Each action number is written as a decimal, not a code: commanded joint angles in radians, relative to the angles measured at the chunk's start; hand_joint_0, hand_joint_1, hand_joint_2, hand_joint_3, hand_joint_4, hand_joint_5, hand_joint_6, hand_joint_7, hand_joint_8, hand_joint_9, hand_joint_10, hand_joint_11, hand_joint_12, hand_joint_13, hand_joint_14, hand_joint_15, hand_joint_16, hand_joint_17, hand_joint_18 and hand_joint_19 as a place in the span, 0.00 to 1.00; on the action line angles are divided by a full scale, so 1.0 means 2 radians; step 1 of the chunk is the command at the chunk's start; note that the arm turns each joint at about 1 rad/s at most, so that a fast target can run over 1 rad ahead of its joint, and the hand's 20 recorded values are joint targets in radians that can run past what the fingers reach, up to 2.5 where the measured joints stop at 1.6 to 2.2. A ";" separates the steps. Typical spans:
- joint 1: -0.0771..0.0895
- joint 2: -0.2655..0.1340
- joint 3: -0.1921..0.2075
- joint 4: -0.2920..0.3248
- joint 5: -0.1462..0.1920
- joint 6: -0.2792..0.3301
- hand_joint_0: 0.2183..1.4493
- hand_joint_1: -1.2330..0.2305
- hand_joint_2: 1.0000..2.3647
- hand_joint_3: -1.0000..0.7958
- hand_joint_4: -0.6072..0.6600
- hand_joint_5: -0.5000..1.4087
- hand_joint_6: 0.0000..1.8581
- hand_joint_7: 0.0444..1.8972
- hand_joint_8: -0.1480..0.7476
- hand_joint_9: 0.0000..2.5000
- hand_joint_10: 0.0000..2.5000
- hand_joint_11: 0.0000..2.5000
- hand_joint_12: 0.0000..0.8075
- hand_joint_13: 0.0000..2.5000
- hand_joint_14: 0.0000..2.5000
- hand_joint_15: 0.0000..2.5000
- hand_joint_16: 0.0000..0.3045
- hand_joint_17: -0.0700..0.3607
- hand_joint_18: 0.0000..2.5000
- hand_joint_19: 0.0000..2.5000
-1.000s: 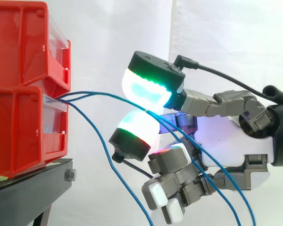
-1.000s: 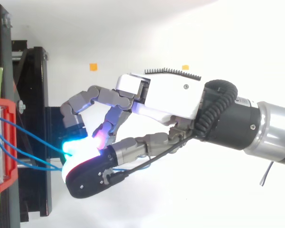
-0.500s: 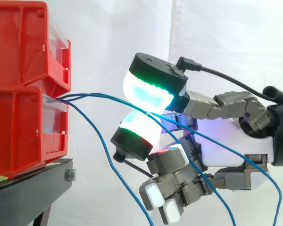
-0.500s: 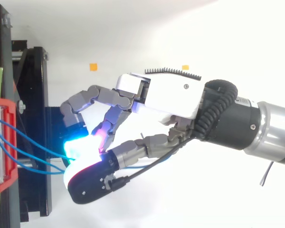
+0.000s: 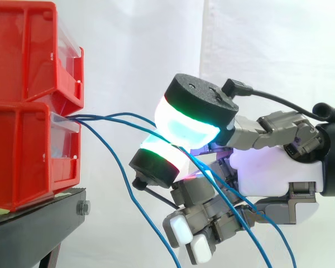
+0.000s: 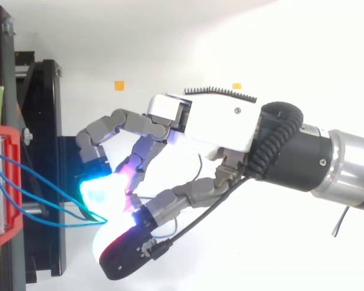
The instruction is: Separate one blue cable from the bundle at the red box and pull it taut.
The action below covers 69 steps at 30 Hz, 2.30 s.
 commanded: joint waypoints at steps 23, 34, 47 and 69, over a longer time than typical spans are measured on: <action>0.000 0.000 0.000 0.001 0.001 0.001 0.18 0.51 0.00 0.28 0.46 0.23 0.44 0.62 0.56 0.58 0.01 0.41 0.57 0.47 0.01 0.31 0.22 0.51 0.39 0.32; -0.001 0.000 -0.001 0.005 0.001 0.000 0.14 0.40 0.00 0.28 0.54 0.21 0.43 0.61 0.60 0.55 0.01 0.42 0.61 0.47 0.01 0.31 0.24 0.55 0.40 0.31; 0.000 0.000 -0.001 0.005 0.001 0.000 0.32 0.29 0.01 0.35 0.53 0.19 0.42 0.68 0.52 0.51 0.01 0.43 0.51 0.42 0.01 0.31 0.19 0.46 0.33 0.33; 0.001 0.000 -0.002 0.007 0.002 0.001 0.29 0.52 0.01 0.32 0.55 0.20 0.40 0.68 0.54 0.53 0.01 0.42 0.53 0.44 0.01 0.32 0.19 0.47 0.34 0.34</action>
